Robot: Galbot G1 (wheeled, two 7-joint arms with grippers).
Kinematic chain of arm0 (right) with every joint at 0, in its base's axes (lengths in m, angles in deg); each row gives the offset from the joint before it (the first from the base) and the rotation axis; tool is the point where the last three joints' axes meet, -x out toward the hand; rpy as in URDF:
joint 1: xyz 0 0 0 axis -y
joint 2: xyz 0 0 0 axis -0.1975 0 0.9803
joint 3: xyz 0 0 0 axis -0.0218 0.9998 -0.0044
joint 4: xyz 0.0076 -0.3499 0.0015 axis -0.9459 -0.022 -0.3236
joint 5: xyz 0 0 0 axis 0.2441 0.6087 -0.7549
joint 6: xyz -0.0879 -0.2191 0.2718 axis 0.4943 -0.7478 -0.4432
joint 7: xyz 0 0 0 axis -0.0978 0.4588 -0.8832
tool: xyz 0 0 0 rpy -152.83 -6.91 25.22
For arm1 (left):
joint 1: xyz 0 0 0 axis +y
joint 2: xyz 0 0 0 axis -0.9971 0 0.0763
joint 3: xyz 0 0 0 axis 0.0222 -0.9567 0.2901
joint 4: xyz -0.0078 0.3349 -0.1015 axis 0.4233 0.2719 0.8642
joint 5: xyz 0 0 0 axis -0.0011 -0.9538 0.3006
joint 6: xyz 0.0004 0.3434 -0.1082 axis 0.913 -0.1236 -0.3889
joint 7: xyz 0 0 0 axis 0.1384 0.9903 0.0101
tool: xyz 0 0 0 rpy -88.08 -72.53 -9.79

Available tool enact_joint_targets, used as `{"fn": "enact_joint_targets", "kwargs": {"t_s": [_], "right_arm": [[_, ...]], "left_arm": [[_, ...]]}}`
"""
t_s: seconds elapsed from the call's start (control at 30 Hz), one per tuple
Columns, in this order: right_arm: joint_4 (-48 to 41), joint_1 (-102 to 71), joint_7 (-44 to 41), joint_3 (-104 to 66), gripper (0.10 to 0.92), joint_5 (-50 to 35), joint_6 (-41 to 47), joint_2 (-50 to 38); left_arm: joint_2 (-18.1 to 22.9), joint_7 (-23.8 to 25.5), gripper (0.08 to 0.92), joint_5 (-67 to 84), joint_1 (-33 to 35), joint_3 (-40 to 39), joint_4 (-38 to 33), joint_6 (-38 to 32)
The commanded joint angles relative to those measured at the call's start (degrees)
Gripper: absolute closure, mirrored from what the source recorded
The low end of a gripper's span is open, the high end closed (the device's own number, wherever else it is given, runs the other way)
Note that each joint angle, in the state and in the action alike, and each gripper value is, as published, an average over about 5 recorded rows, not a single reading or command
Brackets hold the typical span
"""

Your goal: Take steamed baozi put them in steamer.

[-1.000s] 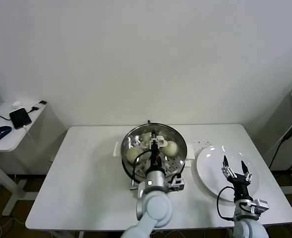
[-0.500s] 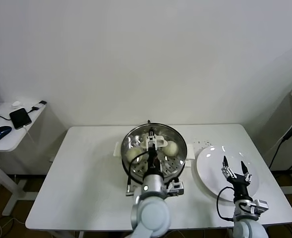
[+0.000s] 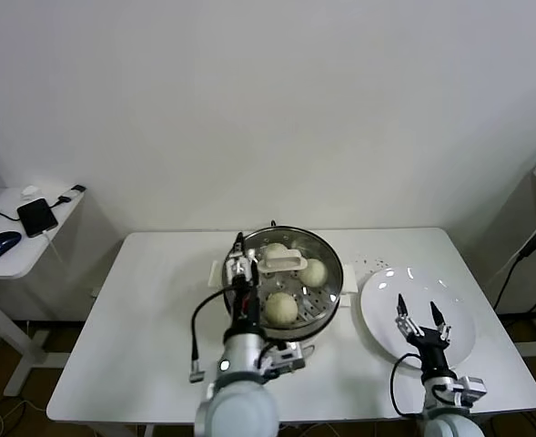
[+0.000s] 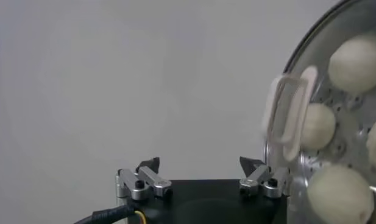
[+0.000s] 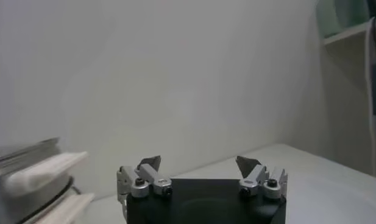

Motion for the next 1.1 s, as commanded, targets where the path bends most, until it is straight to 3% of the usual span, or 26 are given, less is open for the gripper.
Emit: {"fn": "enact_joint_targets", "kwargs": {"t_s": [0.03,0.2,0.5,0.7,0.87,1.1], "right_arm": [[7.12,-7.39,-6.47,2.60,0.203,5.60,0.77,0.42],[8.20,-8.75,-6.61,2.89,0.203,7.67,1.35,0.27],[7.69,-10.21,-4.28,4.21,0.203,7.47,0.92,0.88],[8.11,-12.32,-4.08,4.09,0.203,7.49,0.29,0.89],[11.25,-15.53,-6.08,2.85,0.203,8.37,2.17,0.23],[14.18,-17.77,-5.72,1.89,0.203,9.87,5.48,0.03]], "left_arm": [[-4.96,-12.53,0.177,47.11,8.15,22.19,-6.07,-17.11],[-2.26,-14.80,0.177,74.32,12.19,31.47,-4.54,-30.88],[-2.13,-18.73,0.177,86.10,20.37,34.27,-0.21,-38.91],[-2.48,-18.09,0.177,91.98,25.27,32.84,1.42,-36.52],[-2.90,-13.93,0.177,87.87,28.57,30.46,3.37,-32.75],[-2.88,-10.69,0.177,88.94,30.08,29.94,0.72,-24.79]]}}
